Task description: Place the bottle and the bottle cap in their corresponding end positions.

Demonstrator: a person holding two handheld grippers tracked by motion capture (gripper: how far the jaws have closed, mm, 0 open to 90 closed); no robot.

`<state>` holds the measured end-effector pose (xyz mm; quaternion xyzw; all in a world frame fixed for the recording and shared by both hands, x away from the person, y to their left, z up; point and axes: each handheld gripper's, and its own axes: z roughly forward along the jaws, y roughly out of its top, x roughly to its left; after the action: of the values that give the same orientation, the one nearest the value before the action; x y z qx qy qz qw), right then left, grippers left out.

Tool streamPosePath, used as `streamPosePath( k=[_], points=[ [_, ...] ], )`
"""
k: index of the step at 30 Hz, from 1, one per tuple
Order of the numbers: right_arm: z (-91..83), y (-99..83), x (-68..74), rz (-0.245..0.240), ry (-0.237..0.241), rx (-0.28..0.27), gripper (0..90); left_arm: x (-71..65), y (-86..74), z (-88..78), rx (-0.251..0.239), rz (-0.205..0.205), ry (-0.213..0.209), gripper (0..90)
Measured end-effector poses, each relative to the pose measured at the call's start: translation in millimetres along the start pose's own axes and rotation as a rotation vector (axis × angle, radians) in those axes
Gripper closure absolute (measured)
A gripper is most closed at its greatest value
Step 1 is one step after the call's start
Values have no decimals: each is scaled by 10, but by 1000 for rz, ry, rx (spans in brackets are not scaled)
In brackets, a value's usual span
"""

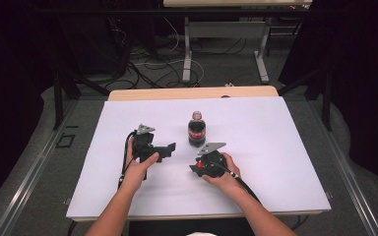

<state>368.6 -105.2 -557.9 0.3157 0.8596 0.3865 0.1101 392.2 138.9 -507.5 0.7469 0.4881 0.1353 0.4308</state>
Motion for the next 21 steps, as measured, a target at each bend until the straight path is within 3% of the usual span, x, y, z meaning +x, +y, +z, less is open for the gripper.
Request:
streamPosePath(
  k=[1,4,5,8,13,18,21],
  points=[
    [29,-9,3,-15,-4,-20,600,1,0,-2,0,-1,0,9],
    [46,-14,9,-38,16,5,599,3,0,-4,-1,-2,0,9],
    [42,-18,27,-19,9,15,598,4,0,-5,-1,-3,0,9],
    [54,-14,9,-35,0,2,596,6,0,-4,1,-3,0,9],
    [58,-20,15,-6,3,-7,559,6,-1,-3,5,-1,2,9],
    [41,-15,13,-10,10,3,526,12,-3,0,2,-5,6,9],
    [21,-7,8,5,16,-28,485,17,-5,1,-2,-10,7,9]
  ],
)
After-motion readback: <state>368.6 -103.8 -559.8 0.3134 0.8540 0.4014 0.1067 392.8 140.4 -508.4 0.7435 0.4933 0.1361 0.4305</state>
